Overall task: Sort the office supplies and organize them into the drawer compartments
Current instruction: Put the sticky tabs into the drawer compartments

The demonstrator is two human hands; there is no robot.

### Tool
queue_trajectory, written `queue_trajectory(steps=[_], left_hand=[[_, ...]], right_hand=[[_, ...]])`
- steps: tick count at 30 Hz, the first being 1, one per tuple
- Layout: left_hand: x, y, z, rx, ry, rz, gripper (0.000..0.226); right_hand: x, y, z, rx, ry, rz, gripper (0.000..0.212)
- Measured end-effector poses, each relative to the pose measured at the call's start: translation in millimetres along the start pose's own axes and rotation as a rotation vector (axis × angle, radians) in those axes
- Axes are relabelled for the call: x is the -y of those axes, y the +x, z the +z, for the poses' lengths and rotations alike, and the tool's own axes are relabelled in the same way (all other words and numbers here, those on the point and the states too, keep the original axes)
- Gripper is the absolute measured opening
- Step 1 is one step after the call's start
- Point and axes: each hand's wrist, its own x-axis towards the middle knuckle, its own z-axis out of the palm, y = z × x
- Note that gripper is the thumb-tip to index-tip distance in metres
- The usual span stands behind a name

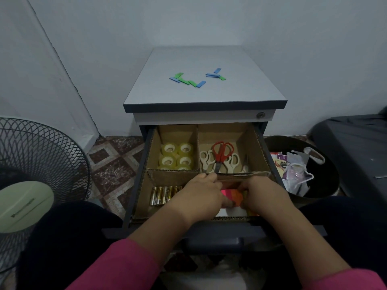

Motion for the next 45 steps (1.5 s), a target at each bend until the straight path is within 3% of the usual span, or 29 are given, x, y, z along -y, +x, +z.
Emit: queue_trajectory(steps=[4,7,10,13,19,24,29,34,39,42,45], left_hand=[[0,1,1,0.003,0.010,0.004,0.050],[0,-1,1,0.009,0.003,0.012,0.051],[3,-3,-2,-0.037,-0.100,0.014,0.056],[9,-5,-7,-0.180,-0.444,-0.044,0.050],[34,-4,-6,-0.638,-1.036,-0.364,0.043],[43,-3,-3,-0.762,-1.394,-0.601,0.037],[45,-3,-3,-0.766,-1.460,-0.645,0.033],[43,1,-2,-0.766,-1.469,-0.641,0.030],[44,2,1,-0.761,-1.454,-0.618,0.033],[44,4,3,-0.751,-1.444,-0.613,0.035],[44,6,4,-0.748,-1.431,-0.601,0.034]], right_hand=[[1,2,-1,0.011,0.004,-0.004,0.037],[1,3,-7,0.123,-0.009,0.029,0.042],[-4,1,-3,0.006,-0.020,0.087,0.019],[-5,-2,4,-0.039,-0.040,0.133,0.017],[0,1,5,-0.029,-0.011,0.177,0.017],[3,-3,1,-0.017,-0.030,0.180,0.017],[2,-8,-13,-0.071,0.012,0.168,0.014],[28,-9,-12,0.111,0.421,0.009,0.017],[55,4,10,0.130,0.344,-0.050,0.023],[58,8,15,0.107,0.284,-0.069,0.011],[58,8,18,0.090,0.244,-0.088,0.014]])
